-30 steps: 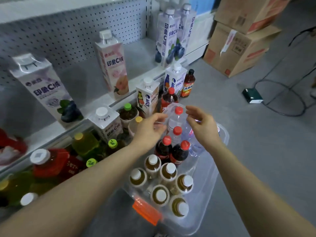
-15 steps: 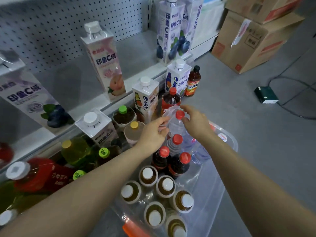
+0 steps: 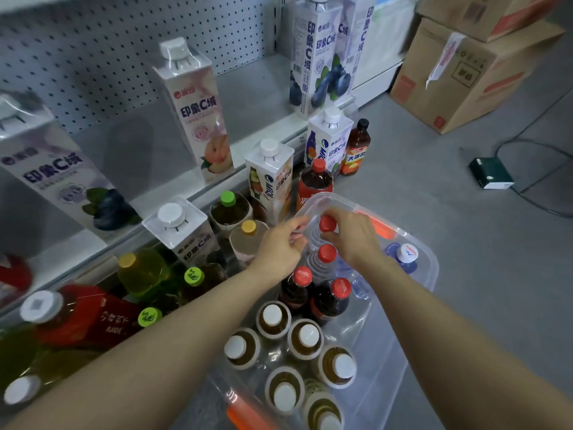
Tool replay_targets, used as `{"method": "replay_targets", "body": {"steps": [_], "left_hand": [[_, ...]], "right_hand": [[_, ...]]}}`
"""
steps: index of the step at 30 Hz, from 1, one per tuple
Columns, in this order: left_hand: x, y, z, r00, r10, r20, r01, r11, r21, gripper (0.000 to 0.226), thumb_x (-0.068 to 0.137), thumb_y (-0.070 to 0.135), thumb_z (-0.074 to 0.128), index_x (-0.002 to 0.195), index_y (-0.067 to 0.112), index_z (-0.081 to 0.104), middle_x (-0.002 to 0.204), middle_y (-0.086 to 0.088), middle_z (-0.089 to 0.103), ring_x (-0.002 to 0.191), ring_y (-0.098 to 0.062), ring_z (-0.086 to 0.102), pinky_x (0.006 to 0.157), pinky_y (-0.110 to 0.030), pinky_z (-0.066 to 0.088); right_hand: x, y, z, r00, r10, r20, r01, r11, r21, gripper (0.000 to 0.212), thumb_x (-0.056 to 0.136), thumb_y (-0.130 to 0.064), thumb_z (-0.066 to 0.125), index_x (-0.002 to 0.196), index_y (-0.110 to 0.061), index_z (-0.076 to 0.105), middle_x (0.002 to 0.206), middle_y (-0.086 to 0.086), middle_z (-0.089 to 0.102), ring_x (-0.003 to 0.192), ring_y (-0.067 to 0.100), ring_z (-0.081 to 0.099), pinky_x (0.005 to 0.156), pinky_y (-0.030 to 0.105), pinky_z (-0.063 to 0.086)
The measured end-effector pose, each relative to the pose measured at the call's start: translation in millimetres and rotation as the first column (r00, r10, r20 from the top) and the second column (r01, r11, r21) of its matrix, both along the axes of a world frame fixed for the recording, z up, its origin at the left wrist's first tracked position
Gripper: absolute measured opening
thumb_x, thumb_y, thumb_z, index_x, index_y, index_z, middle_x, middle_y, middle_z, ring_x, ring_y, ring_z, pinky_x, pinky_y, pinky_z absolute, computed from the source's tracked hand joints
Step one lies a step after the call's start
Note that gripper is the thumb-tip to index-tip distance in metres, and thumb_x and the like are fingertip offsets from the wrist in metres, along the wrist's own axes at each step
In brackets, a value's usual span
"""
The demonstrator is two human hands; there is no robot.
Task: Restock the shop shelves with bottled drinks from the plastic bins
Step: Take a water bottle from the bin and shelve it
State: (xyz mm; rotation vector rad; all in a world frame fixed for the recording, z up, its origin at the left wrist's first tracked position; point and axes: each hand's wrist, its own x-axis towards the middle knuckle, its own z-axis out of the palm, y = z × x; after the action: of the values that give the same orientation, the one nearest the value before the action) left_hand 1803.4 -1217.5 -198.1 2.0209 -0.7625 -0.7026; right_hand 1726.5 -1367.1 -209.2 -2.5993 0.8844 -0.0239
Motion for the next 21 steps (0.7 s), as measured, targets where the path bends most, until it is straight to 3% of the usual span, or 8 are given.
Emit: {"method": "replay_targets", "body": {"steps": [7,10,12,14,17,19,21], "left_hand": [[0.3,13.5,19.8,1.0,-0.007,-0.025,0.006,1.0,-0.025,0.048,0.099,0.01,0.053,0.145,0.021,0.046,0.14,0.003,0.054,0.117,-0.001,0.05,0.095,-0.015,0.038],[0.3,18.7,30.9,0.999,0.011,-0.044,-0.014,0.996,-0.082,0.048,0.097,0.009,0.056,0.144,0.019,0.048,0.136,0.0,0.058,0.124,-0.013,0.055,0.107,-0.026,0.041],[0.0,25.5,40.8,0.998,0.017,-0.061,-0.025,0.991,-0.133,0.05,0.095,0.007,0.058,0.143,0.022,0.049,0.129,0.004,0.06,0.124,-0.013,0.055,0.11,-0.033,0.041],[0.8,35.4,52.8,0.997,0.013,-0.072,-0.026,0.985,-0.172,0.052,0.094,0.008,0.061,0.142,0.027,0.049,0.125,0.008,0.062,0.119,-0.008,0.056,0.106,-0.028,0.044],[2.3,59.4,73.2,0.995,-0.01,-0.101,-0.016,0.967,-0.255,0.058,0.088,0.007,0.07,0.141,0.022,0.049,0.121,0.01,0.062,0.111,-0.002,0.059,0.092,-0.012,0.046],[5.8,78.3,80.6,0.995,-0.003,-0.102,-0.026,0.957,-0.289,0.064,0.08,0.015,0.079,0.136,0.026,0.052,0.121,0.011,0.065,0.112,-0.006,0.062,0.096,-0.021,0.048],[9.9,102.6,88.0,0.997,0.005,-0.08,-0.027,0.961,-0.275,0.069,0.075,0.023,0.084,0.134,0.033,0.05,0.118,0.017,0.065,0.107,0.004,0.061,0.092,-0.015,0.047]], "right_hand": [[-4.3,6.6,46.2,0.983,0.003,0.184,-0.016,0.998,0.066,0.03,0.09,-0.027,0.072,0.115,-0.012,0.062,0.103,0.011,0.07,0.093,0.034,0.061,0.076,0.039,0.046],[-0.2,21.4,81.4,0.938,-0.015,0.346,-0.03,0.992,0.126,0.039,0.091,-0.034,0.072,0.112,-0.007,0.054,0.094,0.003,0.062,0.083,0.025,0.053,0.068,0.033,0.033],[3.7,35.0,106.0,0.889,-0.06,0.455,-0.026,0.983,0.18,0.038,0.091,-0.037,0.072,0.111,-0.01,0.053,0.095,-0.002,0.063,0.085,0.023,0.056,0.073,0.034,0.039],[8.1,49.4,127.8,0.843,-0.086,0.531,-0.041,0.974,0.222,0.034,0.091,-0.04,0.072,0.106,-0.016,0.054,0.095,-0.006,0.067,0.087,0.02,0.062,0.08,0.037,0.048],[15.6,69.7,153.8,0.779,-0.13,0.613,-0.056,0.96,0.275,0.03,0.092,-0.04,0.07,0.099,-0.015,0.055,0.079,-0.008,0.063,0.073,0.009,0.059,0.071,0.032,0.047],[21.8,86.0,168.3,0.748,-0.17,0.642,-0.056,0.947,0.315,0.026,0.093,-0.038,0.069,0.095,-0.016,0.055,0.073,-0.009,0.06,0.065,0.002,0.054,0.067,0.028,0.042],[30.9,105.8,177.4,0.723,-0.216,0.656,-0.082,0.916,0.392,0.021,0.093,-0.038,0.068,0.091,-0.021,0.056,0.083,-0.004,0.069,0.077,0.008,0.065,0.076,0.033,0.051]]}}
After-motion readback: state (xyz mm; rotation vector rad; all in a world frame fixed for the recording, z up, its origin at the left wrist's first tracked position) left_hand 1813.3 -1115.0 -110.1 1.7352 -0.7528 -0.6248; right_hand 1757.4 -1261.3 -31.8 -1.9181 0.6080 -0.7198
